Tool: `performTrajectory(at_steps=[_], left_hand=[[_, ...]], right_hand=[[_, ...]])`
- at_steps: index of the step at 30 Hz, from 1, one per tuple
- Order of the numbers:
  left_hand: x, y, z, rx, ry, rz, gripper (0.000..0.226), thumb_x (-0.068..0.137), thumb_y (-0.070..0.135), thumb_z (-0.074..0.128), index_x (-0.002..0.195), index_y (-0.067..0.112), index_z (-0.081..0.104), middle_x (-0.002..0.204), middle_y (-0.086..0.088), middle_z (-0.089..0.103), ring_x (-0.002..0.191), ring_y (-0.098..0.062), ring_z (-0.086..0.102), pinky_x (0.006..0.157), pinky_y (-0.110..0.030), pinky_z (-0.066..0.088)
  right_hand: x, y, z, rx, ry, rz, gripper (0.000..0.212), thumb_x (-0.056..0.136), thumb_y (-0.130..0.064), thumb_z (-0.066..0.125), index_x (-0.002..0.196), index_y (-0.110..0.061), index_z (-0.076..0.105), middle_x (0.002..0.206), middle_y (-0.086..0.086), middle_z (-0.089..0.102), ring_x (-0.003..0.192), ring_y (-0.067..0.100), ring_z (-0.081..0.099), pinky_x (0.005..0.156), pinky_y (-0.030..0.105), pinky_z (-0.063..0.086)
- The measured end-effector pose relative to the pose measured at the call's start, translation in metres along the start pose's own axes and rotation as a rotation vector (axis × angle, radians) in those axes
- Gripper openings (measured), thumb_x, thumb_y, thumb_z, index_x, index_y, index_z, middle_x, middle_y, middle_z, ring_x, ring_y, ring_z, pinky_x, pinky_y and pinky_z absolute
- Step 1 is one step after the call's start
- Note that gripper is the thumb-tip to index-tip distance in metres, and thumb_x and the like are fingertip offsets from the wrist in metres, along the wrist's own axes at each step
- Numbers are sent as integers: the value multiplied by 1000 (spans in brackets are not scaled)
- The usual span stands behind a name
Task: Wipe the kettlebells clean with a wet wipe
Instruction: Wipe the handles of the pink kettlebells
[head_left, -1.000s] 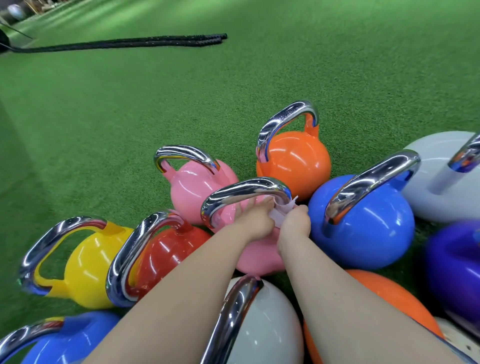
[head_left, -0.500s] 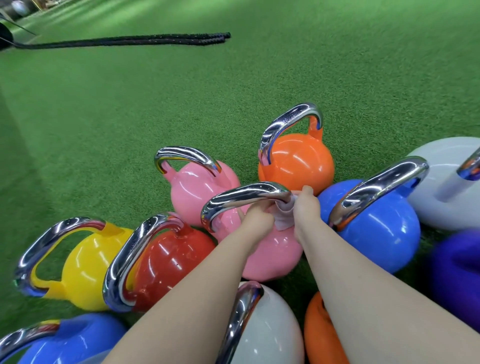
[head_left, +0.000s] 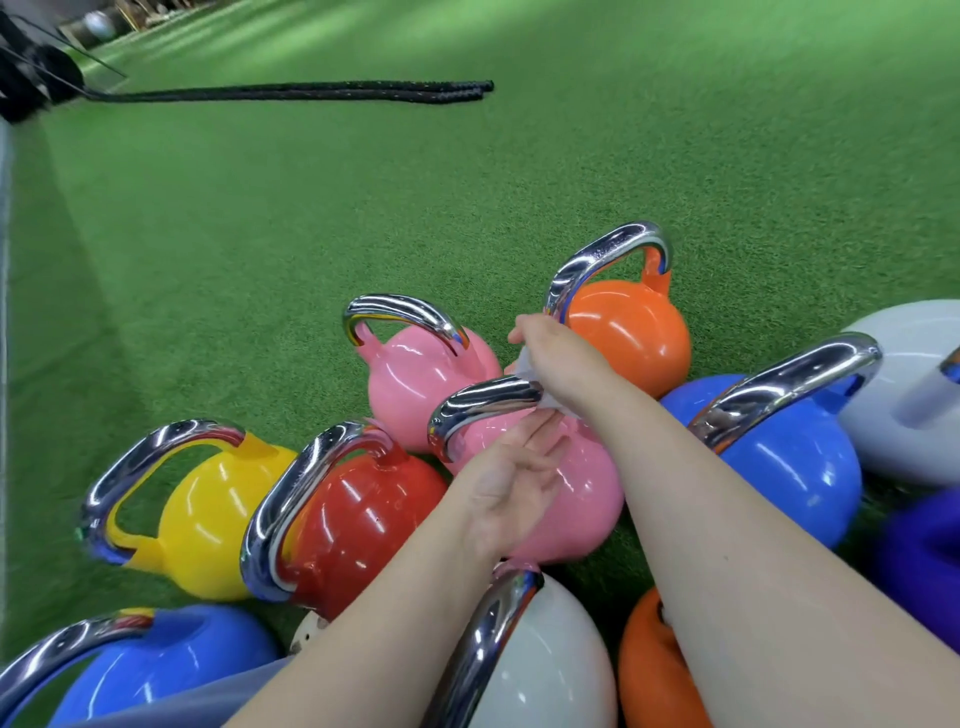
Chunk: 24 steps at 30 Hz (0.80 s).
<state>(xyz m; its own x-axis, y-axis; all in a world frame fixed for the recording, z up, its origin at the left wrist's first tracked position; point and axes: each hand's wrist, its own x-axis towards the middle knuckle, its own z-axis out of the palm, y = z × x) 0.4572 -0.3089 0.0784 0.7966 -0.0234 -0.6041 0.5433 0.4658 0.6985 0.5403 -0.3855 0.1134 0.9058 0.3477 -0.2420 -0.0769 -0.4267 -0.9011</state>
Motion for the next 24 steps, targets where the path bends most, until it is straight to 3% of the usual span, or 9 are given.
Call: performTrajectory(at_steps=[3, 5, 7, 9, 13, 16, 18, 20, 24], left_hand=[[-18, 7, -1, -1, 105, 30, 48, 84, -14, 28, 109, 15, 56, 111, 4, 61, 97, -14, 57, 91, -29, 36], [-25, 12, -4, 96, 234, 199, 36, 85, -15, 36, 90, 13, 58, 90, 1, 63, 77, -12, 57, 76, -24, 42], [-26, 19, -4, 290, 350, 413, 29, 85, -11, 47, 84, 15, 58, 84, 1, 62, 70, -10, 56, 68, -20, 44], [-22, 25, -2, 466, 415, 567, 25, 85, -3, 55, 85, 22, 57, 84, 6, 61, 71, -7, 57, 72, -22, 45], [-12, 31, 12, 822, 414, 800, 21, 83, 7, 63, 90, 22, 51, 85, 9, 56, 65, 6, 53, 66, -9, 42], [-4, 26, 19, 1225, 376, 918, 19, 82, 3, 59, 98, 13, 58, 98, -5, 57, 83, -13, 53, 77, -22, 39], [4, 22, 20, 1487, 387, 928, 23, 84, 9, 58, 106, 5, 60, 105, -14, 57, 98, -29, 52, 87, -35, 38], [9, 20, 23, 1700, 473, 892, 27, 87, 22, 57, 109, 7, 60, 107, -14, 58, 102, -34, 51, 86, -39, 39], [15, 27, 28, 1946, 530, 777, 38, 91, 46, 46, 111, 15, 55, 110, -7, 60, 106, -29, 53, 86, -35, 34]], right_hand=[[4, -11, -5, 54, 1, -1, 34, 99, -18, 23, 118, -4, 48, 132, 17, 47, 120, 30, 45, 103, 37, 35], [6, -10, -9, 233, 8, 59, 25, 97, -19, 26, 105, -7, 46, 124, 21, 54, 106, 30, 54, 89, 34, 43], [3, -7, -14, 354, 16, 111, 28, 96, -16, 27, 111, -2, 46, 124, 25, 53, 100, 32, 58, 65, 28, 42], [3, -3, -16, 398, 29, 146, 36, 96, -11, 29, 124, 7, 43, 130, 31, 47, 112, 39, 56, 58, 24, 38], [4, 2, -18, 489, 67, 159, 39, 96, -6, 36, 132, 9, 38, 137, 26, 43, 123, 35, 48, 66, 19, 46], [7, 5, -19, 449, 78, 156, 38, 96, -7, 36, 131, 7, 41, 135, 24, 45, 123, 35, 48, 65, 19, 44], [10, 10, -20, 318, 99, 143, 36, 95, -7, 38, 127, 6, 47, 132, 23, 49, 122, 35, 48, 75, 28, 48], [12, 17, -20, 209, 135, 161, 34, 93, -9, 40, 122, 4, 53, 128, 22, 53, 119, 35, 51, 95, 38, 46], [9, 32, -20, 66, 256, 187, 28, 88, -10, 41, 103, -1, 64, 110, 17, 64, 106, 32, 58, 91, 36, 47]])
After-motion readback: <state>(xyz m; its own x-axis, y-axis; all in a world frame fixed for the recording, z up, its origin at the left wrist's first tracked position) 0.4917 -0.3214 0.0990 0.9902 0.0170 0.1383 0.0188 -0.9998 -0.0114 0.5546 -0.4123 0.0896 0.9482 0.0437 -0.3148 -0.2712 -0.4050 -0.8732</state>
